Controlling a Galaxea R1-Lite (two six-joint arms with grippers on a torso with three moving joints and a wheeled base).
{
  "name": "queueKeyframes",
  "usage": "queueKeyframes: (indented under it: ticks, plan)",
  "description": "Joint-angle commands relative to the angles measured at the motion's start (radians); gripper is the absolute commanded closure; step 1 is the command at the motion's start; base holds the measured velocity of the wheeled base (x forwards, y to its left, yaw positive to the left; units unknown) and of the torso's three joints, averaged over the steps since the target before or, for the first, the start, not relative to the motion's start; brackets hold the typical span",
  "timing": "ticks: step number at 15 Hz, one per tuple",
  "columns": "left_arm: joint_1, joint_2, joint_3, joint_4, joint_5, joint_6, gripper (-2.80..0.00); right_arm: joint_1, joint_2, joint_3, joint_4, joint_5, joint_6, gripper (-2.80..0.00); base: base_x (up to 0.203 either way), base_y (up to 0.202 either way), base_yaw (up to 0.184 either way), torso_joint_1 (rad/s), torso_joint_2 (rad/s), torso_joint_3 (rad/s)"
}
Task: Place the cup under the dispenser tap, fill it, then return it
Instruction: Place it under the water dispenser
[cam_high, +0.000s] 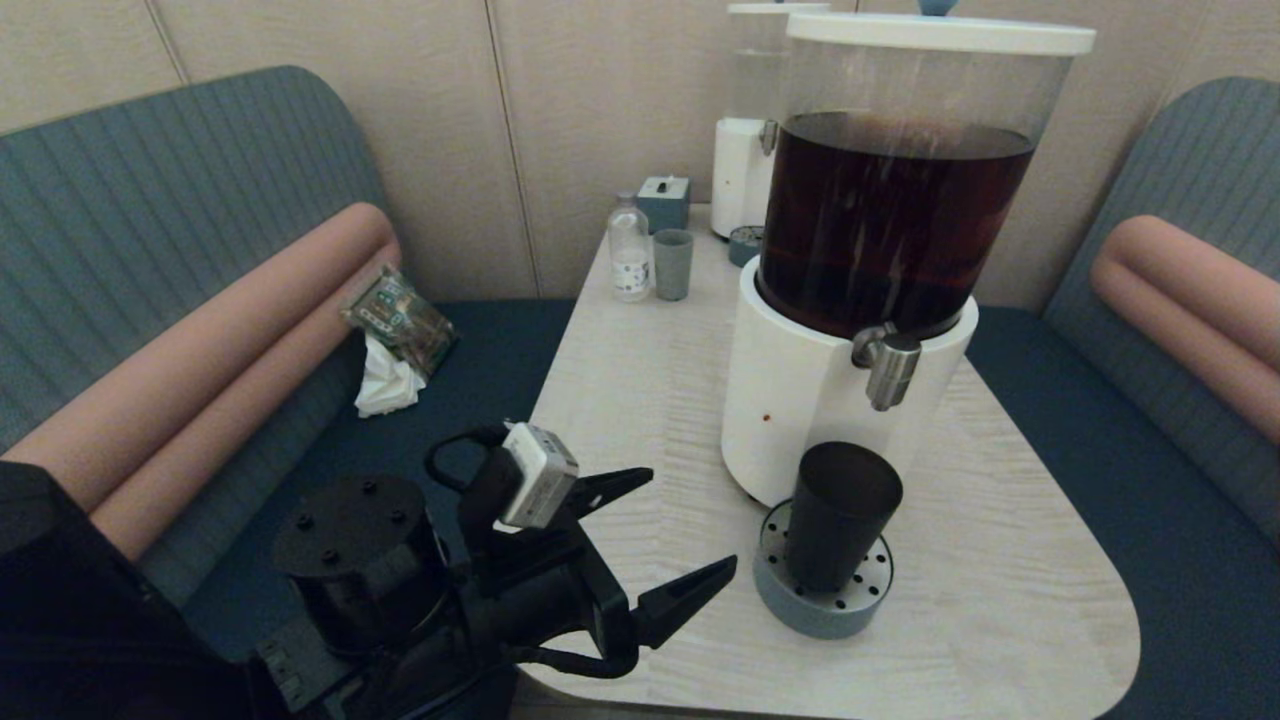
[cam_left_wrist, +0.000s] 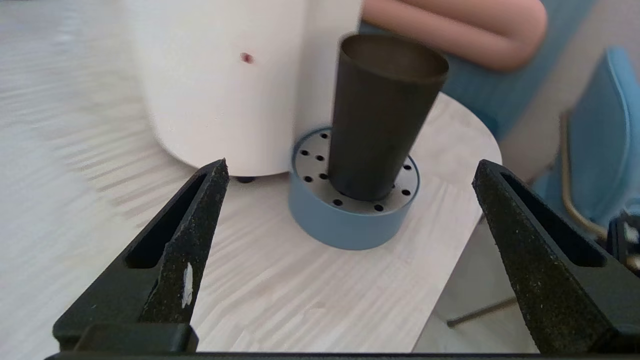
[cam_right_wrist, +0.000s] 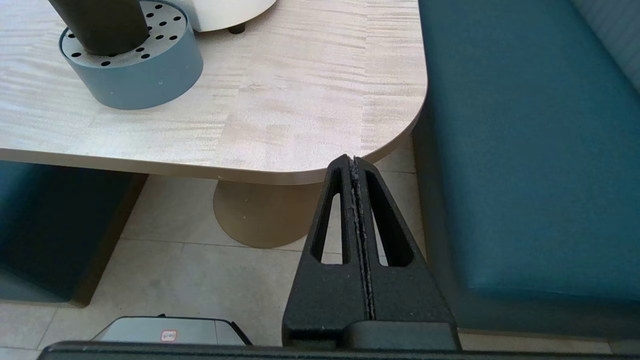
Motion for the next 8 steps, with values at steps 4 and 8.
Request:
queueKeyframes:
  ticks: [4, 8]
  plan:
    - [0.069, -0.226, 0.115, -0.008, 0.12, -0.014, -2.8, 0.0, 0.001, 0.0, 0.001, 0.0, 0.0, 0.0, 0.0, 0.0, 0.0, 0.0, 0.0, 0.0]
    - [0.168, -0.379, 0.175, -0.008, 0.261, -0.011, -2.8, 0.0, 0.001, 0.0, 0.001, 0.0, 0.0, 0.0, 0.0, 0.0, 0.0, 0.0, 0.0, 0.0]
